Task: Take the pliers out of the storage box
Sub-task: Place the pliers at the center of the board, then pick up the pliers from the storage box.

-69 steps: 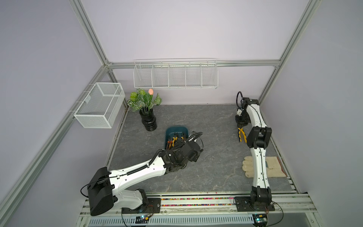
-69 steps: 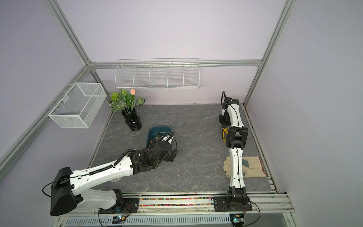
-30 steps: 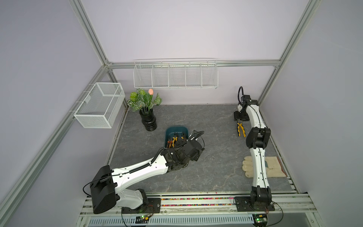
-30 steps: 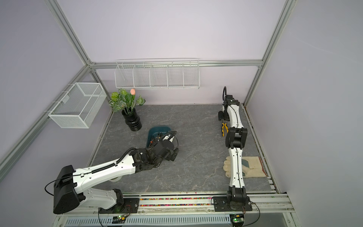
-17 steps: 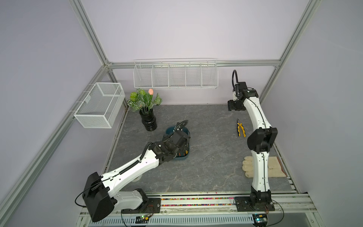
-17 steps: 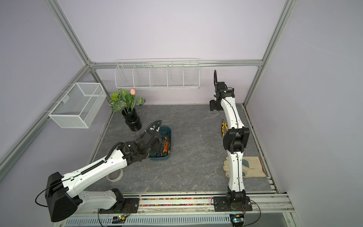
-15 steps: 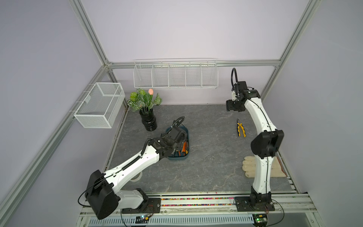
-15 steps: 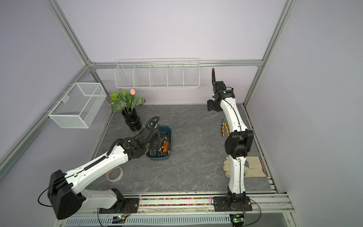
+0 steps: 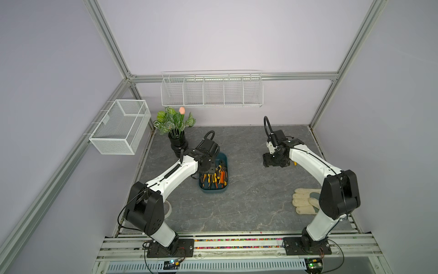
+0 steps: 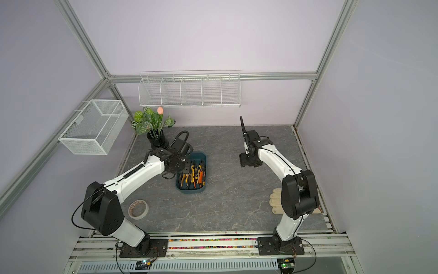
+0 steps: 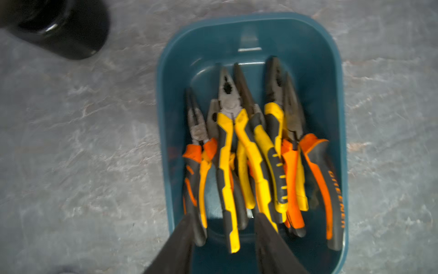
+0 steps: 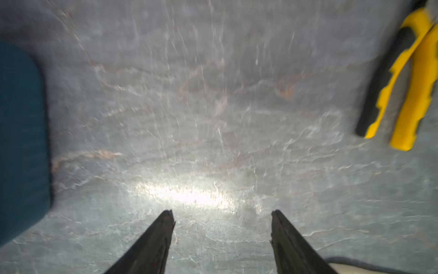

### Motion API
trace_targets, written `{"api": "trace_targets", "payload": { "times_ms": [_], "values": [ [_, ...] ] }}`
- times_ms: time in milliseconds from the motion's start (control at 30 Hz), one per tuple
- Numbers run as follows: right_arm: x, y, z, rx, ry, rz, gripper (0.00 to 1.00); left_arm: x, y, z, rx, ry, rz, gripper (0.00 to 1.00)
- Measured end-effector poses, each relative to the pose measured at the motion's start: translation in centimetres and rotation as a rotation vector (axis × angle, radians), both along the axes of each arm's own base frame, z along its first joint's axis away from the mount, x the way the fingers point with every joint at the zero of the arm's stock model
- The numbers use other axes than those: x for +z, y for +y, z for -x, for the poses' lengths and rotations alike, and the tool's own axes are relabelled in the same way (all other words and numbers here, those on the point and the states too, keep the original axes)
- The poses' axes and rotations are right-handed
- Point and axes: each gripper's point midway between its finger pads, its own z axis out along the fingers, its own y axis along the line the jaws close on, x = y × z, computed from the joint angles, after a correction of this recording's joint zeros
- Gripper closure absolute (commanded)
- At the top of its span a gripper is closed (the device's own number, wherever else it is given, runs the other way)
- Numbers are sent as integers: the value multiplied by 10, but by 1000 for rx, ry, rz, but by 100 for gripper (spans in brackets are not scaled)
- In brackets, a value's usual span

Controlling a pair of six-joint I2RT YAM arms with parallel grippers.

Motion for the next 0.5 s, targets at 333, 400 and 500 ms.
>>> {"api": "trace_targets", "payload": {
  "times_ms": [333, 400, 500],
  "values": [
    [1, 5, -3, 7, -47, -44, 33, -32, -6, 5, 34, 98, 8, 63],
    [1, 7, -4, 9, -53, -53, 33, -38, -6, 5, 39, 112, 3, 63],
    [-3, 7, -3, 10, -52, -56, 33, -46, -5, 6, 45, 129, -7, 63]
  ]
}}
